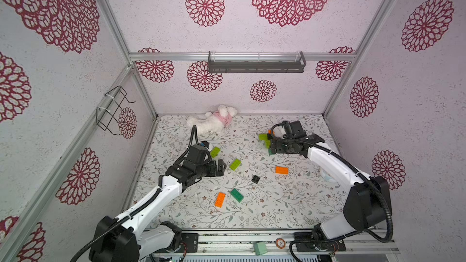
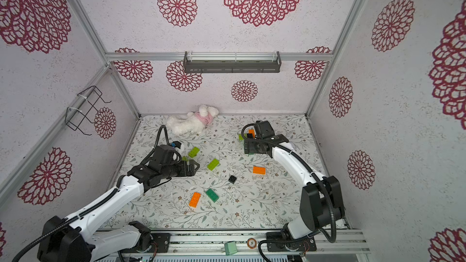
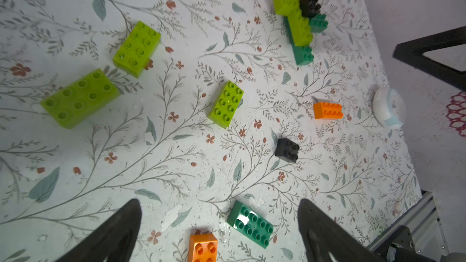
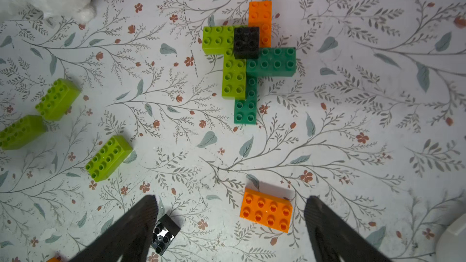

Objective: Assemble a small pinwheel with lego
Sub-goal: Pick up the lego brick from the center of the board.

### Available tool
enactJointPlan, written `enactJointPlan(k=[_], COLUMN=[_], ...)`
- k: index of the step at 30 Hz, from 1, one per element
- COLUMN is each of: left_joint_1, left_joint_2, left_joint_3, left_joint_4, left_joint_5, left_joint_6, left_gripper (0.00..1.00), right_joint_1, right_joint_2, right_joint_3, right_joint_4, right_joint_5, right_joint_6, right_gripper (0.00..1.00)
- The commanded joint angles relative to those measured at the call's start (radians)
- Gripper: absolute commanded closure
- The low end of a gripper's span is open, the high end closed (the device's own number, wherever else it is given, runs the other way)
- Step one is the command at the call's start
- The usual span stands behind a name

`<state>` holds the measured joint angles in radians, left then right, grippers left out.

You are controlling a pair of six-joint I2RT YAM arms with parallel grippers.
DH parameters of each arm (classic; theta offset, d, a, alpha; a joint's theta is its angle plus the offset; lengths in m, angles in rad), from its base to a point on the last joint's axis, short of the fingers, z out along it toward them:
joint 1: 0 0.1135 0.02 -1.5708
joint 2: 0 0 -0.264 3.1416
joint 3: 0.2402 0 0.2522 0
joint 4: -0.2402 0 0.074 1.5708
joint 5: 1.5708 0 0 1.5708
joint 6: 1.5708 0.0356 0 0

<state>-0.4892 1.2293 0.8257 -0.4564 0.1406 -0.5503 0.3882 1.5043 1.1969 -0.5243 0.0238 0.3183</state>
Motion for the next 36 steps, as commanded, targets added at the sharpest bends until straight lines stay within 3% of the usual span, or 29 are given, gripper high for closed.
enactJointPlan(k=[1,5,7,13,16,18,20,23,30,36], left_joint_1=[-0.042,-0.070,-0.066,0.066,0.089,0.132,0.169,0.183,0.193,0.195], left_joint_2=[0.131,0.303,0.355,0.492,0.590,0.624,0.667,0.724,0.886,0.939], left_joint_3=[0.077,0.201,0.251,0.380,0.500,0.515,0.549,0.601,0.730,0.784], left_joint_4=[-0.004,-0.063,-0.090,-0.085,-0.202,-0.176,-0.170,-0.163,-0.217,-0.232], left_joint_5=[-0.007,-0.053,-0.143,-0.138,-0.280,-0.225,-0.132,-0.095,-0.137,-0.156], left_joint_6=[0.052,0.076,0.049,0.085,0.131,0.155,0.172,0.233,0.274,0.271], left_gripper=[0.05,0.09,0.10,0.06,0.07,0.07,0.10,0.19,0.29,0.49], right_joint_1=[-0.003,-0.003,-0.002,0.007,0.017,0.018,0.020,0.018,0.019,0.019], right_joint_2=[-0.055,-0.090,-0.096,-0.107,-0.109,-0.114,-0.110,-0.107,-0.093,-0.094], right_joint_3=[-0.056,-0.129,-0.149,-0.205,-0.226,-0.241,-0.244,-0.243,-0.235,-0.237], right_joint_4=[0.116,0.165,0.174,0.217,0.219,0.227,0.223,0.228,0.226,0.224], right_joint_5=[-0.035,-0.074,-0.093,-0.163,-0.177,-0.188,-0.195,-0.204,-0.231,-0.225], right_joint_6=[0.044,0.059,0.063,0.077,0.081,0.079,0.073,0.070,0.063,0.057], right_gripper=[0.02,0.01,0.01,0.01,0.01,0.01,0.01,0.01,0.01,0.01])
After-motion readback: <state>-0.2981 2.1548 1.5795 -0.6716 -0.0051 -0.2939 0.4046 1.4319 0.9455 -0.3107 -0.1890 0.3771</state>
